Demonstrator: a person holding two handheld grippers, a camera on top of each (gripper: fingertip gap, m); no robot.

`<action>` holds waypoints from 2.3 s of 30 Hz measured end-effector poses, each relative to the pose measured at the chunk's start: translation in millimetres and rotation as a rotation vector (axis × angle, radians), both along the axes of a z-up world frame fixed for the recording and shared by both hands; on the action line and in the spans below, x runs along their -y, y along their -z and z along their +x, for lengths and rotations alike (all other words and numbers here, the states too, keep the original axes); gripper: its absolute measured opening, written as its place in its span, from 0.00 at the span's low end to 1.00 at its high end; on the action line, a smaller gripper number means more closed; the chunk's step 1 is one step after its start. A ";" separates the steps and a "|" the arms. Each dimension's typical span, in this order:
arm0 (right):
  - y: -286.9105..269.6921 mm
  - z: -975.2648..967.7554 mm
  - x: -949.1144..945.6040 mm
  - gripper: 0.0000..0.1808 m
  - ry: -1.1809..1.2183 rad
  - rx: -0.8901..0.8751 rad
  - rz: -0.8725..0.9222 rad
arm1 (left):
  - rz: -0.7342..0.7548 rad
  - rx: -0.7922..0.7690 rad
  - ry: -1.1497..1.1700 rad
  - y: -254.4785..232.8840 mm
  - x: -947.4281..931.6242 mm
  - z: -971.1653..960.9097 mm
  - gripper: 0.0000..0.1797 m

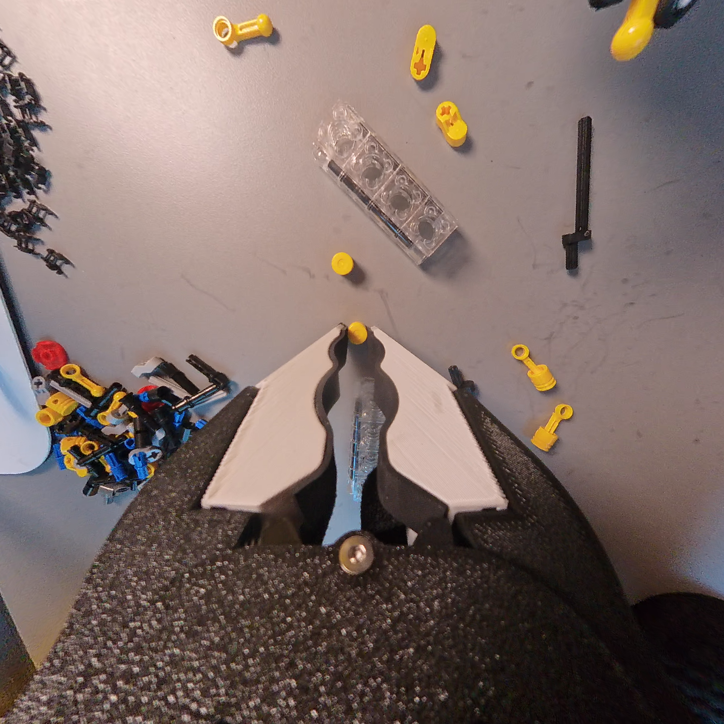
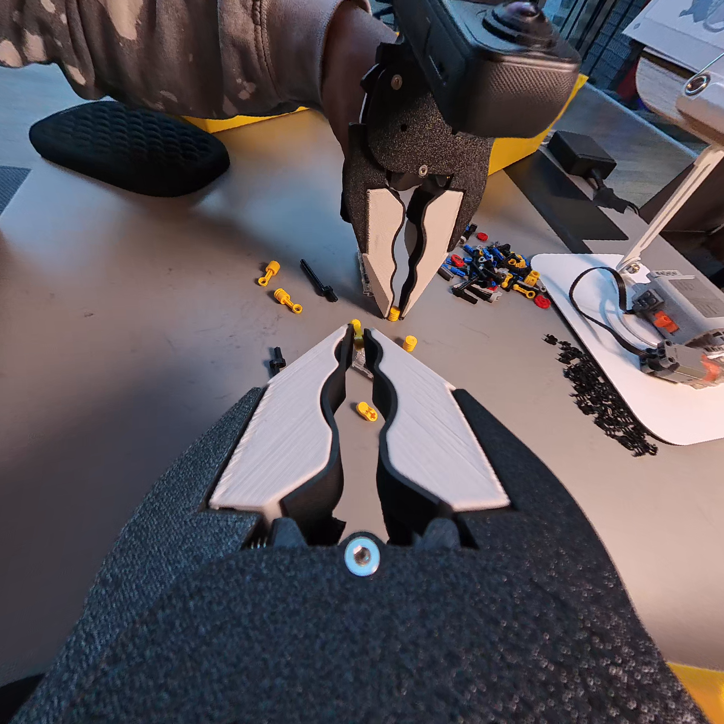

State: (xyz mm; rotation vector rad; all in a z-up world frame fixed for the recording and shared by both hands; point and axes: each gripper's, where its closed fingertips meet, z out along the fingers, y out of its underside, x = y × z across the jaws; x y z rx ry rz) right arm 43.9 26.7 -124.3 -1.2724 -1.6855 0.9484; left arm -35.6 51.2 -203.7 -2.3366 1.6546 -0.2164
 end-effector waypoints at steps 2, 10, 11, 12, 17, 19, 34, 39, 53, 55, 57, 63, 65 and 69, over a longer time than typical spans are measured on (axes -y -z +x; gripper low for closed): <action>-0.5 -0.3 0.0 0.03 0.001 -0.005 -0.004 | 0.022 0.057 -0.017 -5.6 -1.0 4.2 0.04; -15.9 -4.2 -0.6 0.02 0.012 -0.104 -0.034 | 0.079 0.795 -0.257 -82.7 10.3 38.2 0.04; -19.0 -4.9 0.1 0.02 0.011 -0.124 -0.043 | 0.075 0.893 -0.286 -92.1 15.1 39.3 0.04; -22.6 -5.7 0.9 0.02 0.010 -0.149 -0.051 | 0.071 0.979 -0.312 -99.9 20.5 39.5 0.04; -31.5 -12.8 6.0 0.02 0.014 -0.231 -0.081 | 0.058 1.314 -0.398 -127.2 45.0 35.0 0.04; -28.5 -18.4 10.6 0.02 0.011 -0.228 -0.073 | 0.065 1.398 -0.412 -133.3 48.7 31.6 0.04; -72.9 -80.4 -1.2 0.02 0.058 -0.372 -0.111 | 0.051 1.668 -0.453 -149.0 48.0 3.4 0.03; -50.8 -74.9 7.0 0.02 0.033 -0.350 -0.137 | 0.069 1.681 -0.455 -148.4 42.1 -0.4 0.03; -52.6 -58.3 -5.9 0.02 0.095 -0.370 -0.093 | 0.016 1.665 -0.420 -143.6 31.8 18.4 0.03; -52.2 -59.8 -2.1 0.02 0.084 -0.369 -0.098 | 0.031 1.641 -0.414 -141.9 36.5 16.7 0.03; -51.6 -61.3 2.3 0.02 0.074 -0.368 -0.093 | 0.040 1.629 -0.415 -141.1 39.0 14.8 0.03; -52.1 -63.4 11.2 0.02 0.057 -0.360 -0.059 | 0.030 1.625 -0.395 -140.8 42.4 19.3 0.03; -53.0 -62.5 11.2 0.02 0.057 -0.361 -0.057 | 0.027 1.625 -0.391 -141.0 43.1 20.4 0.04; -54.4 -61.6 11.9 0.02 0.053 -0.364 -0.061 | 0.031 1.618 -0.392 -140.1 42.9 21.0 0.04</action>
